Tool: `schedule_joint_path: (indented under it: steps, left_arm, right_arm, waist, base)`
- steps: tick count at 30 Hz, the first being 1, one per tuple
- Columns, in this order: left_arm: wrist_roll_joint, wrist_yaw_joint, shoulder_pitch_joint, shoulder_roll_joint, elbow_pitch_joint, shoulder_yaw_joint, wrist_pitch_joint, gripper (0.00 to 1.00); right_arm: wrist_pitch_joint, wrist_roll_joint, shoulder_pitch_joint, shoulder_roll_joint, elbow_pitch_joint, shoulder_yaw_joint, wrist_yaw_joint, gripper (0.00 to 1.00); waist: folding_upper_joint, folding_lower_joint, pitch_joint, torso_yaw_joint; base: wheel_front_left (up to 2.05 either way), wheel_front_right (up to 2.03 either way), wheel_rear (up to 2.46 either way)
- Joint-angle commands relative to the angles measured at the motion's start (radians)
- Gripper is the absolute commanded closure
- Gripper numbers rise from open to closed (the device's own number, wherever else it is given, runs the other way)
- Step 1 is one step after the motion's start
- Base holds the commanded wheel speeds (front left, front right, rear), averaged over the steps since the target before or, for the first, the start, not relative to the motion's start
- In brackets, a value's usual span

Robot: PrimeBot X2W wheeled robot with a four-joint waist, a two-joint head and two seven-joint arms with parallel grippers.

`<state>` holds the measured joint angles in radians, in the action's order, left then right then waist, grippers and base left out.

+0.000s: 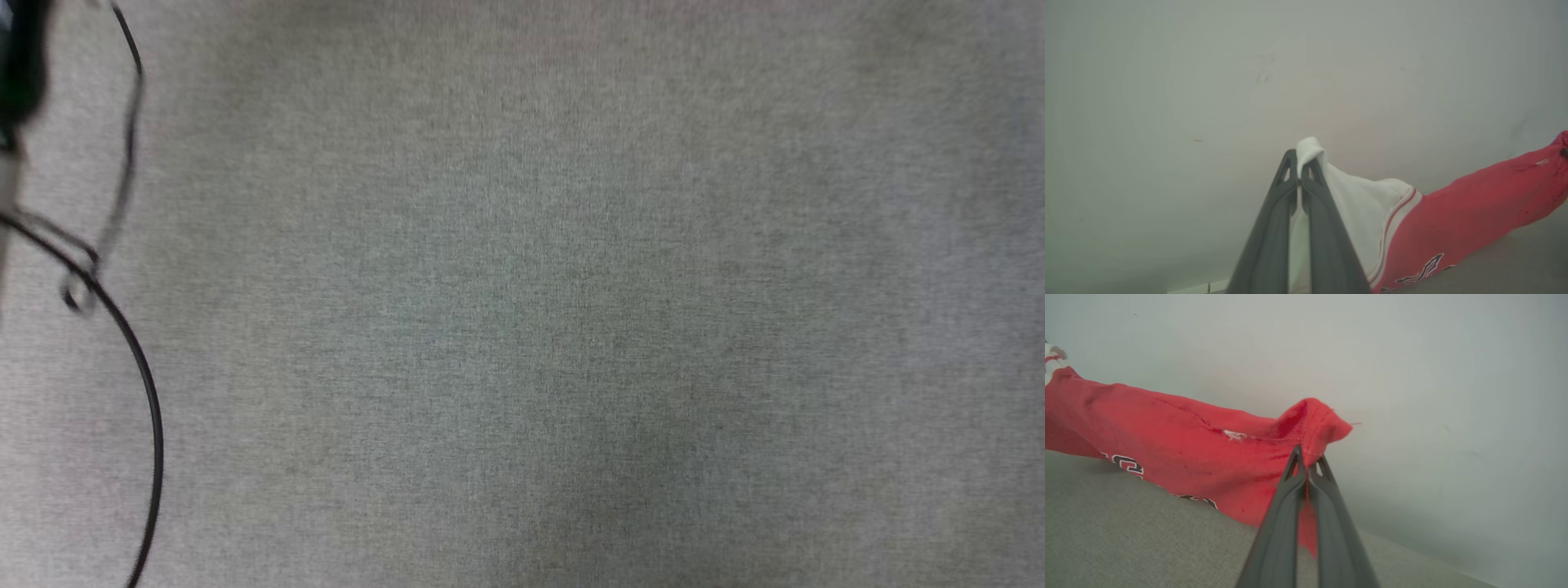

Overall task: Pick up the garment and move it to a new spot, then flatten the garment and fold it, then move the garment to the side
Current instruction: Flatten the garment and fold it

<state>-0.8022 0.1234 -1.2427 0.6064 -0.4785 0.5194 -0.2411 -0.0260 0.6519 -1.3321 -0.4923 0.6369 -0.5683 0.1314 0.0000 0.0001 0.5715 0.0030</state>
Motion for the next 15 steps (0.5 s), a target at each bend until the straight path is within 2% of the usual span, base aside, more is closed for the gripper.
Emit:
schedule_joint_path:
  steps: [1, 3, 7, 15]
  left_arm:
    - [-0.007, -0.009, 0.065, 0.009, 0.026, -0.002, -0.008, 1.00]
    - [-0.018, -0.029, 0.166, 0.017, 0.071, -0.004, -0.013, 1.00]
    - [-0.037, -0.095, 0.379, 0.032, 0.192, -0.011, -0.019, 1.00]
    - [-0.099, -0.194, 0.759, 0.040, 0.375, -0.014, -0.023, 1.00]
  right_arm:
    - [0.011, 0.018, 0.057, -0.019, -0.021, -0.009, -0.001, 1.00]
    - [0.012, 0.034, 0.137, -0.044, -0.054, -0.029, -0.001, 1.00]
    - [0.007, 0.059, 0.291, -0.091, -0.116, -0.048, -0.001, 1.00]
    - [-0.016, 0.084, 0.567, -0.113, -0.191, -0.053, -0.001, 1.00]
  waist:
    - [0.0000, -0.0001, -0.040, 0.001]
    - [0.0000, -0.0001, -0.071, 0.003]
    - [0.0000, -0.0001, -0.140, 0.008]
    - [0.0000, -0.0001, -0.276, 0.006]
  base:
    - [0.00, 0.00, 0.00]
    - [0.00, 0.00, 0.00]
    - [0.00, 0.00, 0.00]
    - [0.00, 0.00, 0.00]
